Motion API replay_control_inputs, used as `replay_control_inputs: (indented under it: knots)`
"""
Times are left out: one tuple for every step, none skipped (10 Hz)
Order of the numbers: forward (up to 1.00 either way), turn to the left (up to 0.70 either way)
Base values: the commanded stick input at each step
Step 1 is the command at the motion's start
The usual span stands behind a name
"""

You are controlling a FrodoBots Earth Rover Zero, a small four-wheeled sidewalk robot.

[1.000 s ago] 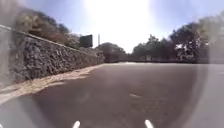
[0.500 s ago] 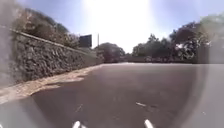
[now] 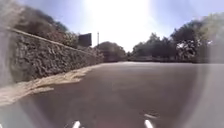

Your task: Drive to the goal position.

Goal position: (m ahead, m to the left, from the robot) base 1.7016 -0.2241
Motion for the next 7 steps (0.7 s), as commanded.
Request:
replay_control_inputs:
  knots:
    - [0.7, 0.0]
    - [0.7, 0.0]
    - [0.7, 0.0]
    - [0.7, 0.0]
    - [0.7, 0.0]
    - [0.7, 0.0]
    - [0.7, 0.0]
